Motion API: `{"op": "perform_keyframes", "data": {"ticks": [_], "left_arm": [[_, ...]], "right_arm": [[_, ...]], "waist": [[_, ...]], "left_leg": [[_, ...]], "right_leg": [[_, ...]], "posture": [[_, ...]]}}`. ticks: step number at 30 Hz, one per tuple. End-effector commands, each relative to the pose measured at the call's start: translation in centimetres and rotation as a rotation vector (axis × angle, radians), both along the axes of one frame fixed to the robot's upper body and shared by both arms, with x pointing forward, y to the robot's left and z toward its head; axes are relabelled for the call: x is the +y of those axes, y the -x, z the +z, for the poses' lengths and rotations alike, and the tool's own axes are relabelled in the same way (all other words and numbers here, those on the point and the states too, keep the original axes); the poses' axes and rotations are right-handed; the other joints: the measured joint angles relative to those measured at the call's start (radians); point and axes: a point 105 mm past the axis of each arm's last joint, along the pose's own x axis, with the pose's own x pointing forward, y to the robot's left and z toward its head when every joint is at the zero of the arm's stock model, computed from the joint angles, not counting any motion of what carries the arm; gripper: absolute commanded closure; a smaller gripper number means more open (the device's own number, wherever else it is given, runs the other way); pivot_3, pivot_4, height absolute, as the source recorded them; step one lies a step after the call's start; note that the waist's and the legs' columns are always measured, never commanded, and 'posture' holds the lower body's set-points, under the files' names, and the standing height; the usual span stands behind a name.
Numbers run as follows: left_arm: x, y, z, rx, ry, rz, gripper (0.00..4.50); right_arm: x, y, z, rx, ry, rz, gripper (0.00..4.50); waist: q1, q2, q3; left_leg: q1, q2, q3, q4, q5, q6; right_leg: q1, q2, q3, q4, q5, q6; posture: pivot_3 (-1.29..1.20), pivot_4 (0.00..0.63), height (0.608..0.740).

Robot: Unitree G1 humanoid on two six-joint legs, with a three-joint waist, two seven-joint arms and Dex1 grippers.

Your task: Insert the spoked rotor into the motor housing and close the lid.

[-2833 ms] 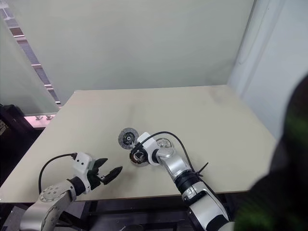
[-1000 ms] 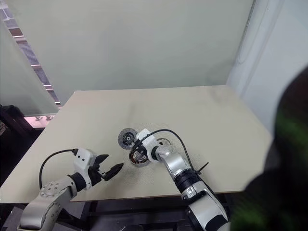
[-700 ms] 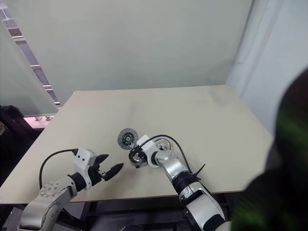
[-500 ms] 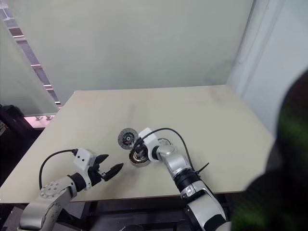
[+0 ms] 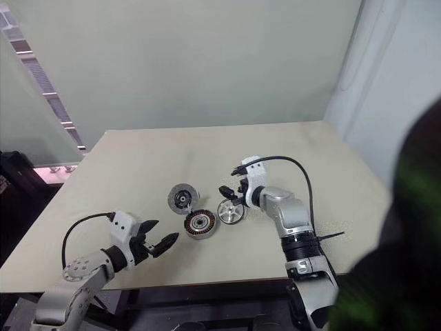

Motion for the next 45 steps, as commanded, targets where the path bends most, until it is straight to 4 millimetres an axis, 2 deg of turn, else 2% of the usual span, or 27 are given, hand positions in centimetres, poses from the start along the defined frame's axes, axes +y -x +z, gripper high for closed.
{"op": "perform_keyframes", "data": {"ticks": [1,7,13,23,31,35,43,44,45], "left_arm": [[-0.2,-0.5,0.8,-0.042,-0.004,-0.013,0.0],[-0.5,-0.7,0.7,-0.042,0.0,-0.025,0.0],[-0.7,-0.7,0.7,-0.042,0.0,-0.036,0.0],[-0.3,-0.4,0.7,-0.037,-0.012,-0.036,0.0],[0.2,-0.2,0.7,-0.036,-0.023,-0.023,0.0],[0.3,-0.2,0.7,-0.036,-0.025,-0.019,0.0],[0.5,-0.4,0.7,-0.039,-0.028,-0.018,0.0],[0.5,-0.4,0.7,-0.04,-0.028,-0.019,0.0],[0.5,-0.4,0.7,-0.04,-0.028,-0.02,0.0]], "right_arm": [[-1.5,-0.3,0.4,0.052,-0.096,-0.09,0.04],[-2.7,0.5,-2.9,0.257,-0.223,-0.179,0.04],[-1.7,1.5,-5.2,0.394,-0.316,-0.146,0.04],[0.6,1.6,-6.3,0.469,-0.423,-0.109,0.04],[1.9,1.5,-6.0,0.497,-0.541,-0.094,0.04],[1.8,1.2,-5.8,0.491,-0.556,-0.115,0.97],[1.1,0.7,-6.4,0.495,-0.566,-0.2,3.89],[1.0,0.7,-6.4,0.494,-0.568,-0.208,4.1],[0.9,0.6,-6.4,0.494,-0.571,-0.213,4.1]], "waist": [[0.0,0.0,0.0],[0.0,0.0,0.0],[0.0,0.0,0.0],[-0.001,0.0,0.0],[-0.001,0.0,0.0],[-0.001,0.0,0.0],[-0.001,0.001,0.0],[-0.001,0.001,0.0],[-0.001,0.001,0.0]], "left_leg": [[0.0,0.0,0.0,0.0,0.0,0.0],[0.0,0.0,0.0,0.0,0.0,0.0],[0.0,0.0,0.002,0.0,0.0,0.0],[0.001,0.0,0.002,0.0,0.0,0.0],[0.001,0.0,0.001,0.0,0.0,0.0],[0.001,0.0,0.001,0.0,0.0,0.0],[0.001,0.0,0.001,-0.001,0.0,0.0],[0.001,0.0,0.001,-0.001,0.0,0.0],[0.001,0.0,0.001,-0.001,0.0,0.0]], "right_leg": [[0.0,0.0,0.0,0.0,0.0,0.0],[0.0,0.0,0.0,0.0,0.0,0.0],[0.0,0.0,0.001,0.0,0.0,0.0],[0.001,0.0,0.001,0.0,0.0,0.0],[0.001,0.0,0.001,0.0,0.0,0.0],[0.001,0.0,0.001,0.0,0.0,0.0],[0.001,0.0,0.001,0.0,0.0,0.0],[0.001,0.0,0.001,0.0,0.0,0.0],[0.001,0.0,0.001,0.0,0.0,0.0]], "posture": [[0.0,0.0,0.74],[0.0,0.0,0.74],[0.0,0.0,0.74],[0.0,0.0,0.74],[0.0,0.0,0.74],[0.0,0.0,0.74],[0.0,0.0,0.74],[0.0,0.0,0.74],[0.0,0.0,0.74]]}}
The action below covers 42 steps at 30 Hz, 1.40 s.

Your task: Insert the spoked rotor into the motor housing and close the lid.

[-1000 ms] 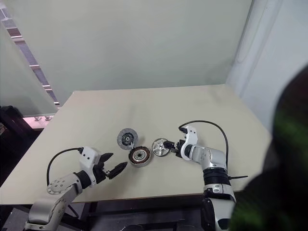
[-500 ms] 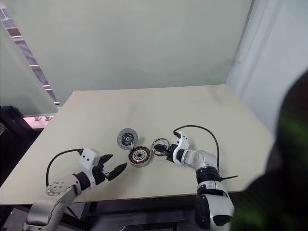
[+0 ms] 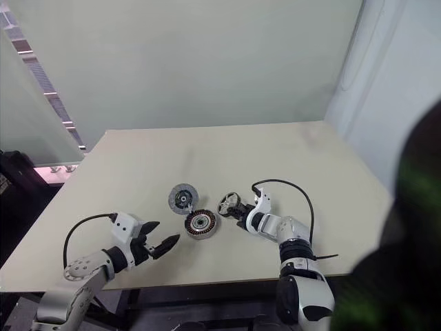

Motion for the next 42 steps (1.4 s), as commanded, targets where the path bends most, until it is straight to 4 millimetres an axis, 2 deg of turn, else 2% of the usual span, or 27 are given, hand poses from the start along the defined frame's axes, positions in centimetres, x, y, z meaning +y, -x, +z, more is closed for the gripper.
{"op": "perform_keyframes", "data": {"ticks": [1,4,10,15,20,26,36,42], "left_arm": [[0.3,-0.5,1.2,-0.052,-0.01,-0.001,0.0],[0.3,-0.5,1.1,-0.052,-0.009,-0.003,0.0],[0.4,-0.7,1.1,-0.053,-0.008,-0.001,0.0],[0.5,-0.7,1.1,-0.051,-0.007,0.001,0.0],[0.4,-0.6,1.1,-0.049,-0.003,0.001,0.0],[0.3,-0.4,1.2,-0.048,-0.001,-0.001,0.0],[0.0,-0.3,1.4,-0.049,0.002,0.0,0.0],[-0.1,-0.3,1.5,-0.049,0.002,0.002,0.0]], "right_arm": [[-0.2,-1.0,1.3,-0.04,-0.017,-0.037,4.1],[-0.1,-1.0,1.9,-0.042,-0.061,-0.038,4.1],[0.6,-1.2,5.0,-0.067,-0.229,-0.039,4.1],[2.1,-0.1,7.0,-0.056,-0.328,0.016,4.1],[4.5,2.3,6.8,-0.014,-0.324,0.11,4.1],[6.4,4.1,6.0,0.031,-0.312,0.158,4.1],[8.9,5.2,5.2,0.069,-0.301,0.205,4.1],[9.9,5.3,5.1,0.076,-0.301,0.226,4.1]], "waist": [[0.0,0.0,0.0],[0.0,0.0,0.0],[0.0,0.0,0.0],[0.0,0.0,0.0],[0.001,0.0,0.0],[0.0,0.0,0.0],[0.0,0.001,0.0],[0.0,0.001,0.0]], "left_leg": [[0.0,0.0,0.0,0.0,0.0,0.0],[0.0,0.0,0.0,0.001,0.0,0.0],[0.0,0.0,0.0,0.0,0.0,0.0],[0.0,0.0,0.0,-0.002,0.0,0.0],[0.0,0.0,0.0,-0.002,0.0,0.0],[-0.001,0.0,0.0,-0.002,0.0,0.0],[-0.001,0.0,0.0,-0.002,0.0,0.0],[-0.001,0.0,0.0,-0.002,0.0,0.0]], "right_leg": [[0.0,0.0,0.0,0.0,0.0,0.0],[0.001,0.0,0.0,0.0,0.0,0.0],[0.0,0.0,0.0,0.0,0.0,0.0],[-0.001,0.0,0.0,0.0,0.0,0.0],[-0.001,0.0,0.0,0.0,0.0,0.0],[-0.001,0.0,0.0,-0.001,0.0,0.0],[-0.001,0.0,0.0,-0.001,0.0,0.0],[-0.001,0.0,0.0,-0.001,0.0,0.0]], "posture": [[0.0,0.0,0.74],[0.0,0.0,0.74],[0.0,0.0,0.74],[0.0,0.0,0.74],[0.0,0.0,0.74],[0.0,0.0,0.74],[0.0,0.0,0.74],[0.0,0.0,0.74]]}}
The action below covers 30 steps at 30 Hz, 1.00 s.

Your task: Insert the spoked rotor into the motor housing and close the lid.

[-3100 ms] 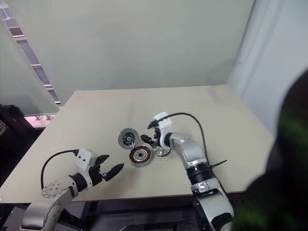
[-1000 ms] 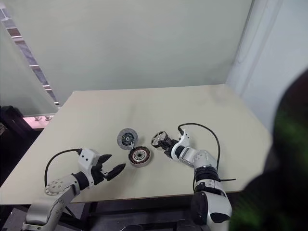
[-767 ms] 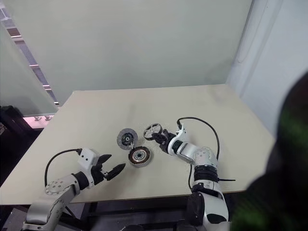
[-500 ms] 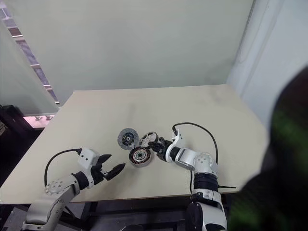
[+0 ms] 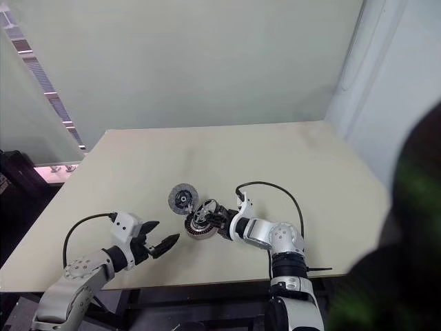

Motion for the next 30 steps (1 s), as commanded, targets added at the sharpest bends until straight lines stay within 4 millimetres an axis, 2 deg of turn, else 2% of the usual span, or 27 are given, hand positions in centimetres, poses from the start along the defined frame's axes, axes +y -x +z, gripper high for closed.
{"op": "perform_keyframes", "data": {"ticks": [1,19,30], "left_arm": [[-0.2,-0.2,1.5,-0.056,0.002,-0.007,0.0],[-0.3,0.0,1.6,-0.054,0.003,-0.002,0.0],[-0.2,0.0,1.5,-0.053,0.002,-0.002,0.0]], "right_arm": [[5.0,0.8,2.8,-0.028,-0.151,0.074,4.1],[7.8,1.9,3.6,-0.033,-0.193,0.16,4.1],[7.7,1.2,3.1,-0.042,-0.162,0.124,4.1]], "waist": [[0.0,0.0,0.0],[0.0,0.0,0.0],[0.0,0.0,0.0]], "left_leg": [[0.0,0.0,0.0,0.0,0.0,0.0],[0.0,0.0,0.0,0.0,0.0,0.0],[0.0,0.0,0.0,0.0,0.0,0.0]], "right_leg": [[0.0,0.0,0.0,0.0,0.0,0.0],[0.0,0.0,0.0,0.0,0.0,0.0],[0.0,0.0,0.0,0.0,0.0,0.0]], "posture": [[0.0,0.0,0.74],[0.0,0.0,0.74],[0.0,0.0,0.74]]}}
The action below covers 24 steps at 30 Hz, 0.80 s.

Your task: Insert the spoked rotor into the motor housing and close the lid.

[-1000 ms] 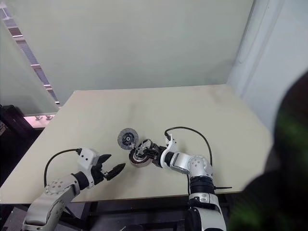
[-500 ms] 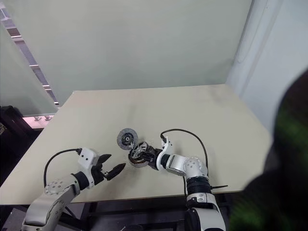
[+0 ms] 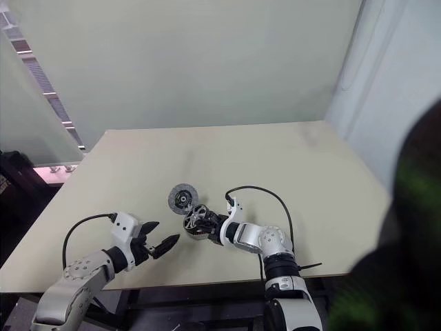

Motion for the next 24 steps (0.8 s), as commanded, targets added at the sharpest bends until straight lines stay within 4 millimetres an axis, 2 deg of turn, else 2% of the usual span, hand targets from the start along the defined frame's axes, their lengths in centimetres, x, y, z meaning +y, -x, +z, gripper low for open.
{"op": "perform_keyframes", "data": {"ticks": [1,7,8,14,24], "left_arm": [[-0.2,-0.2,1.5,-0.061,0.002,-0.012,0.0],[-0.2,-0.3,1.3,-0.058,0.003,-0.016,0.0],[-0.2,-0.3,1.3,-0.057,0.004,-0.017,0.0],[-0.4,-0.5,1.1,-0.054,0.008,-0.026,0.0],[-0.4,-0.7,1.0,-0.05,0.009,-0.037,0.0]], "right_arm": [[5.3,0.6,4.0,-0.055,-0.135,0.082,4.1],[4.8,0.4,4.3,-0.076,-0.124,0.093,4.1],[4.7,0.5,4.5,-0.089,-0.119,0.099,3.36],[3.5,0.3,5.3,-0.152,-0.095,0.098,1.37],[-0.2,1.1,7.2,-0.349,0.124,0.249,1.37]], "waist": [[0.0,0.0,0.0],[0.0,0.0,0.0],[0.0,0.0,0.0],[0.0,0.0,0.0],[0.001,0.0,0.0]], "left_leg": [[0.0,0.0,0.0,0.0,0.0,0.0],[0.0,0.0,0.0,0.0,0.0,0.0],[0.0,0.0,0.0,0.0,0.0,0.0],[-0.001,0.0,0.0,0.0,0.0,0.0],[-0.002,0.0,-0.001,0.0,0.0,0.0]], "right_leg": [[0.0,0.0,0.0,0.0,0.0,0.0],[0.0,0.0,0.0,0.0,0.0,0.0],[0.0,0.0,0.0,0.0,0.0,0.0],[-0.001,0.0,0.0,0.0,0.0,0.0],[-0.001,0.0,0.0,-0.001,0.0,0.0]], "posture": [[0.0,0.0,0.74],[0.0,0.0,0.74],[0.0,0.0,0.74],[0.0,0.0,0.74],[0.0,0.0,0.74]]}}
